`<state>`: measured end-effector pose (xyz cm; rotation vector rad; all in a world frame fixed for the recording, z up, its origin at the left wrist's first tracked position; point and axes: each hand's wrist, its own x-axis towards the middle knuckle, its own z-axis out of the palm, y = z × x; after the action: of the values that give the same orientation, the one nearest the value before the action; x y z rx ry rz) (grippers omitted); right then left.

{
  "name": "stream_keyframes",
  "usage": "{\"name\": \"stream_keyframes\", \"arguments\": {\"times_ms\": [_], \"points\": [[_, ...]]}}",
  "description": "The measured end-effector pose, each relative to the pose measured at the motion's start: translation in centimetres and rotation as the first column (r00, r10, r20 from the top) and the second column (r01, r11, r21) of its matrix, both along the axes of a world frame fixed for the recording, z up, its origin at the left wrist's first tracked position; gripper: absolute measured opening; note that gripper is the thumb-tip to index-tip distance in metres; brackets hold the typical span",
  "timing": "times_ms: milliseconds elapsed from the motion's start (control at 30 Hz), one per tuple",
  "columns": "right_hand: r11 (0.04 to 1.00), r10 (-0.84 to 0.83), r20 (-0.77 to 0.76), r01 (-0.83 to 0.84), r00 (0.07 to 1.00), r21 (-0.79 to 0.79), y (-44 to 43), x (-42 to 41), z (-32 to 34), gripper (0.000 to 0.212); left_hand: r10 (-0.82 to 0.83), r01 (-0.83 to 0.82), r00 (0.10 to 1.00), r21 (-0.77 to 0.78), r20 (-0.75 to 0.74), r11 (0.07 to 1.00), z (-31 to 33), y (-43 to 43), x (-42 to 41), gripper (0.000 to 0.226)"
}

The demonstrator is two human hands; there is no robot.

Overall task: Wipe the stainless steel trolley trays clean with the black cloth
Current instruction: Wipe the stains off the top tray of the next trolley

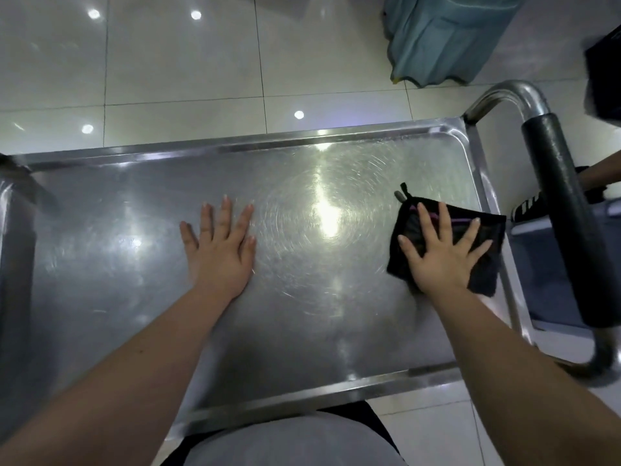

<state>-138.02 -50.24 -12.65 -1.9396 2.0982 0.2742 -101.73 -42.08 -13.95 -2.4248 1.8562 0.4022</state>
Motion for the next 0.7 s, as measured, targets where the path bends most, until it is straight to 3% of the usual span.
{"name": "stream_keyframes", "arguments": {"times_ms": [100,200,300,400,567,700], "points": [[0.977,0.211,0.036,-0.211,0.977,-0.021,2.5,7.4,-0.5,0.074,0.0,0.001,1.0,-0.01,0.012,1.0,-0.4,-0.2,0.2,0.057],[0.889,0.458,0.081,-0.454,0.885,-0.062,6.7,15.9,-0.5,0.077,-0.009,0.009,1.0,-0.028,0.011,1.0,-0.7,-0.1,0.5,0.058],[0.832,0.554,0.107,-0.543,0.826,-0.116,8.4,17.8,-0.3,0.078,-0.017,0.018,1.0,-0.041,0.008,0.999,-0.8,0.1,0.6,0.062],[0.87,0.484,0.08,-0.469,0.871,-0.152,6.2,11.7,-0.7,0.081,-0.027,0.025,0.999,-0.069,-0.024,0.997,-1.0,0.3,0.6,0.055],[0.996,0.079,-0.037,-0.08,0.996,-0.048,3.3,-3.0,-0.2,0.083,-0.036,0.034,0.999,-0.089,-0.022,0.995,-1.3,0.3,0.6,0.054],[1.0,0.002,-0.035,-0.003,0.999,-0.028,3.4,-2.7,-0.1,0.087,-0.026,0.024,1.0,-0.066,-0.018,0.998,-1.1,0.2,0.6,0.054]]}}
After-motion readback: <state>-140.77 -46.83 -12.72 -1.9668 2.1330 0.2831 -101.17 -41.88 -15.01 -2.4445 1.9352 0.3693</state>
